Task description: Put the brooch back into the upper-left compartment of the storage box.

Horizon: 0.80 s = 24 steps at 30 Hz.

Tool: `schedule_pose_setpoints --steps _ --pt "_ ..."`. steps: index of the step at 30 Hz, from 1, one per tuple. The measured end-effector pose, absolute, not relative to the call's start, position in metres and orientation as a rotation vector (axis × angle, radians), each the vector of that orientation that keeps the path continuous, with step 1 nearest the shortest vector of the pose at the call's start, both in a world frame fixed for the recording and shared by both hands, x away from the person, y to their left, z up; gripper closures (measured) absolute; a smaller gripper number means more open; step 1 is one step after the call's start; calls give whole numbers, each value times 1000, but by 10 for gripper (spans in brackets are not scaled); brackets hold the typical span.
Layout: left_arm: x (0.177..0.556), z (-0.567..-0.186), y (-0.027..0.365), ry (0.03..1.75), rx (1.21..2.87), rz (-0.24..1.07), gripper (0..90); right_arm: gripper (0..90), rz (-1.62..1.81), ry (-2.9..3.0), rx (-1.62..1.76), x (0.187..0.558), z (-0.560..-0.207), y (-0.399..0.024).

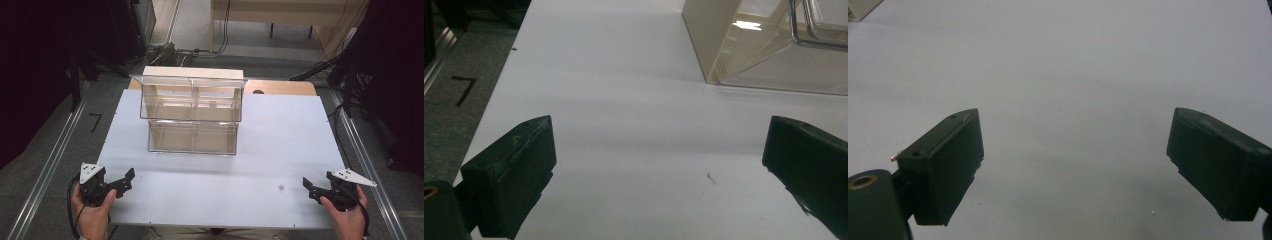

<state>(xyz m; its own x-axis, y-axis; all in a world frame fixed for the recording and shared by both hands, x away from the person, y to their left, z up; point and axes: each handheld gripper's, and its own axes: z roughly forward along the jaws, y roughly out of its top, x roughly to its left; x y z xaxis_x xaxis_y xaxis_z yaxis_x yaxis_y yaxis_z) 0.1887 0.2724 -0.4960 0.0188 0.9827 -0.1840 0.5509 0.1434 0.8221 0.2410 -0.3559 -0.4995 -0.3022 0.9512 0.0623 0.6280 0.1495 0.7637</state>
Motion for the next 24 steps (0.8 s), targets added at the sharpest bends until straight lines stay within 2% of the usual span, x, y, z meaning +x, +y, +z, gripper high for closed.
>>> schedule_pose_setpoints --steps 24 --pt "196 -496 261 1573 1557 721 14 66 989 2039 1480 236 -499 -345"
